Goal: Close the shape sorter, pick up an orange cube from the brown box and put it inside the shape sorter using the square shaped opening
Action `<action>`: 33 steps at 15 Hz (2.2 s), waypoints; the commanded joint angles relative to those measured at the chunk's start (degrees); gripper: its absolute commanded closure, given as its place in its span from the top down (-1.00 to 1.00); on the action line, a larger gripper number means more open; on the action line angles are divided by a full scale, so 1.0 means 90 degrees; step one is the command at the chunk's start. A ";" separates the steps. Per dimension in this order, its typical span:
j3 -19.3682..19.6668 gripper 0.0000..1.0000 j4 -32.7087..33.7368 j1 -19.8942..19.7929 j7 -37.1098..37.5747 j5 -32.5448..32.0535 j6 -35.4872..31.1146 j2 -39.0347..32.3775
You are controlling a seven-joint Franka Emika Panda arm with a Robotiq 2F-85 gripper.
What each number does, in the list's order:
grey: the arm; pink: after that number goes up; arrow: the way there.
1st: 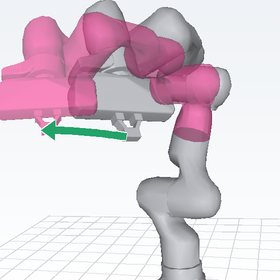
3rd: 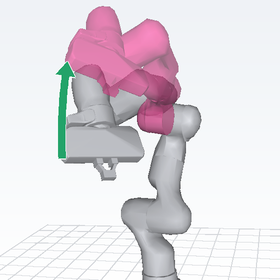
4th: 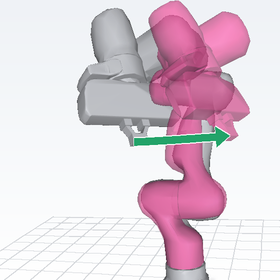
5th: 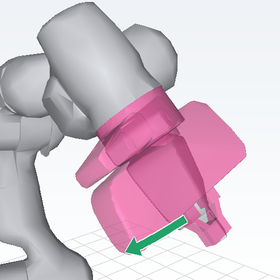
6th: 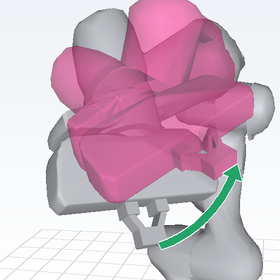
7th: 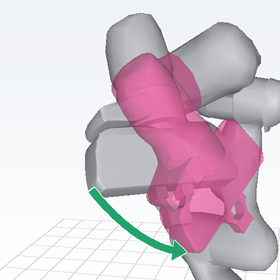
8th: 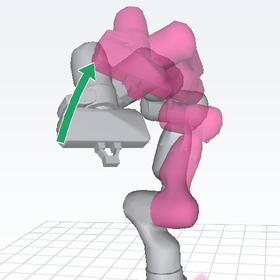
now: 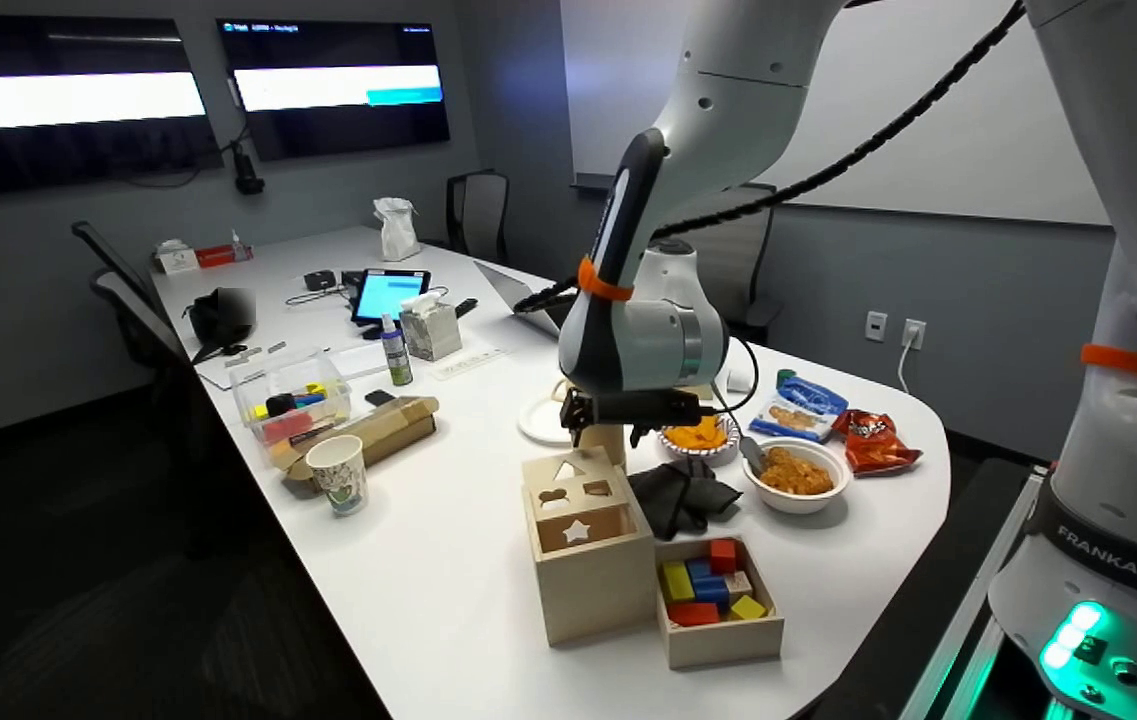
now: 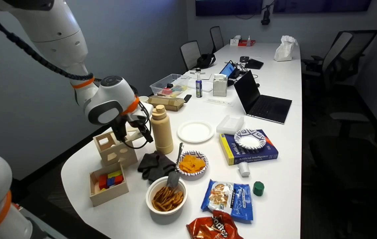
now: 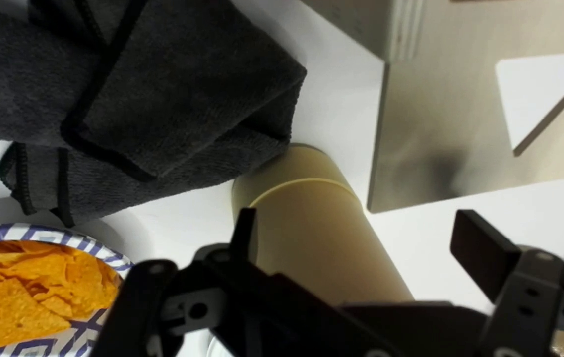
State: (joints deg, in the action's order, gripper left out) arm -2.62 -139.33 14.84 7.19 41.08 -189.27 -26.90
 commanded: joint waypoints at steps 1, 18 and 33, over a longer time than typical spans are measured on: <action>0.0630 1.00 0.0098 0.0787 0.0029 0.0088 -0.0323 -0.0196; 0.2688 1.00 0.0667 0.3016 0.0061 0.0051 0.0497 -0.0823; 0.2020 1.00 0.0811 0.1737 0.1727 -0.2867 0.3563 0.0161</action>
State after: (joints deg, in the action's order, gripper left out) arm 19.68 -131.37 35.26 18.58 21.78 -162.13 -29.59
